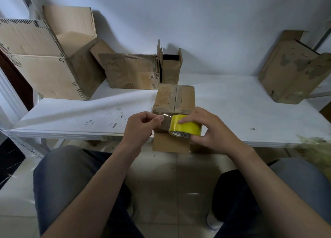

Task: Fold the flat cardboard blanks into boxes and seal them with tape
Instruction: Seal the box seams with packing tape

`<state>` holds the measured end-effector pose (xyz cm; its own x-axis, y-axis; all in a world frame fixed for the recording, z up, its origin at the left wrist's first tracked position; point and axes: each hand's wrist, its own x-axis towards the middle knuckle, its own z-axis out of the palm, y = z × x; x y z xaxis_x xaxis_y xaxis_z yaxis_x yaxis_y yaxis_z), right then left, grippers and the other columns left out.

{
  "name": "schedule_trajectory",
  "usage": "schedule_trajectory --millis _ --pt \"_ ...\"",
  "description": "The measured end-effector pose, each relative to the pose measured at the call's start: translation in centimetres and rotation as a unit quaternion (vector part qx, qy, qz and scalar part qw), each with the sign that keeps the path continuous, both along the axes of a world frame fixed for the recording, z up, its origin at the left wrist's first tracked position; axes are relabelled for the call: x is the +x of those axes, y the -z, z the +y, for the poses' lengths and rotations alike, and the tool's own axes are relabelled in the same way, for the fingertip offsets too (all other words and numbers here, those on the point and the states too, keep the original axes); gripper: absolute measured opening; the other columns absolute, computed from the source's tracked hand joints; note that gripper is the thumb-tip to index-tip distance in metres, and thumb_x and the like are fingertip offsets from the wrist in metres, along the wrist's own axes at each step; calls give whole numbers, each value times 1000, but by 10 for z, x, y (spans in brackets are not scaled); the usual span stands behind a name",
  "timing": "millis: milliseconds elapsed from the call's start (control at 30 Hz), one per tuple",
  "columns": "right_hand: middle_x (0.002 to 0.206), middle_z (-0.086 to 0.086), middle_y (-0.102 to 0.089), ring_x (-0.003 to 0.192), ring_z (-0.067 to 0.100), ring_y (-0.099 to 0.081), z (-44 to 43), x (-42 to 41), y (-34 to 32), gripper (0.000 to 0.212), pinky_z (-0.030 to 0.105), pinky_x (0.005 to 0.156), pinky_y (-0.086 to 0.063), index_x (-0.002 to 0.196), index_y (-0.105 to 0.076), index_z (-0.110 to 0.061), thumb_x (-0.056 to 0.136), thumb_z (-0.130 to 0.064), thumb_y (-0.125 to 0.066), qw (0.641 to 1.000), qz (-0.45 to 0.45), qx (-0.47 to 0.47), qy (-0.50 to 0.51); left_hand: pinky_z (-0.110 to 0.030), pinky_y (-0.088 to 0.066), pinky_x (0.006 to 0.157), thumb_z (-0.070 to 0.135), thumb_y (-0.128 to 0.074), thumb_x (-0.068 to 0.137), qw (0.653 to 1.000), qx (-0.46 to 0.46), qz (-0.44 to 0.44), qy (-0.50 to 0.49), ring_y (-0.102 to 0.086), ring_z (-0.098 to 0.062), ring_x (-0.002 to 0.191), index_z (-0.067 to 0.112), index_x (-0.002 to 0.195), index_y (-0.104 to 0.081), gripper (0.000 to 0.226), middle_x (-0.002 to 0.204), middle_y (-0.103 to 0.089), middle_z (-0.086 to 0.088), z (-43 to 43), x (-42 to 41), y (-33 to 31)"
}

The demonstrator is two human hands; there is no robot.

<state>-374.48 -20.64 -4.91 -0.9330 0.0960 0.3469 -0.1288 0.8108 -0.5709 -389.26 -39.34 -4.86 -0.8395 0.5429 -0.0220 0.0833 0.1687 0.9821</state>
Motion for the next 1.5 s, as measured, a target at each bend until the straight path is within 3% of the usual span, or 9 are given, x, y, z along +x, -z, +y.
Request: schedule_trajectory --millis 133,200,300,433,567,833,1033,1500 --pt "99 -19 -44 93 4 -49 17 2 -1 53 14 73 -37 125 -60 -47 80 -22 -72 999 -19 36 13 -17 -46 56 24 -73 92 999 12 -3 -45 -51 3 56 12 78 -73 19 69 -65 2 7 -6 -1" --pt "96 -15 -42 89 6 -48 26 5 -2 48 13 71 -34 125 -60 -47 81 -31 -67 998 -27 47 26 -20 -46 58 25 -73 92 999 16 -10 -51 -51 5 54 11 79 -73 19 67 -66 5 9 -9 -1" --pt "99 -8 -44 88 13 -48 34 6 -2 48 17 71 -36 121 -69 -43 82 -16 -76 996 -44 68 26 -21 -45 64 25 -72 93 999 2 -2 -47 -56 6 59 11 83 -74 17 69 -68 7 14 -9 0" --pt "100 -9 -44 86 16 -48 60 14 2 47 23 70 -36 116 -73 -39 81 -10 -82 986 -46 140 72 -27 -47 67 31 -69 95 995 -3 -12 -103 -58 -9 79 17 89 -71 15 86 -69 3 7 -25 -2" --pt "98 -9 -46 83 16 -48 82 21 10 46 18 70 -35 115 -76 -35 78 -8 -85 984 -14 160 75 -29 -49 65 33 -70 94 996 -8 -3 -92 -55 -11 73 16 88 -73 18 84 -71 4 3 -39 5" --pt "101 -9 -46 88 13 -44 94 -2 12 46 13 73 -32 116 -72 -43 83 -13 -82 981 -68 161 83 -28 -47 61 34 -70 94 994 -27 4 -110 -59 -12 77 15 92 -73 19 87 -72 3 21 -54 25" --pt "93 -9 -45 79 18 -49 102 -8 17 38 15 67 -31 108 -78 -33 78 -11 -85 981 -69 164 77 -28 -49 63 34 -68 95 992 -43 15 -117 -62 -13 83 16 93 -71 18 90 -71 4 27 -62 37" --pt "91 -8 -51 77 13 -47 107 -26 30 35 14 65 -33 110 -77 -36 81 -18 -84 984 -93 137 66 -29 -50 67 35 -67 95 990 -80 -13 -117 -59 -17 87 18 98 -71 17 94 -69 4 36 -85 52"
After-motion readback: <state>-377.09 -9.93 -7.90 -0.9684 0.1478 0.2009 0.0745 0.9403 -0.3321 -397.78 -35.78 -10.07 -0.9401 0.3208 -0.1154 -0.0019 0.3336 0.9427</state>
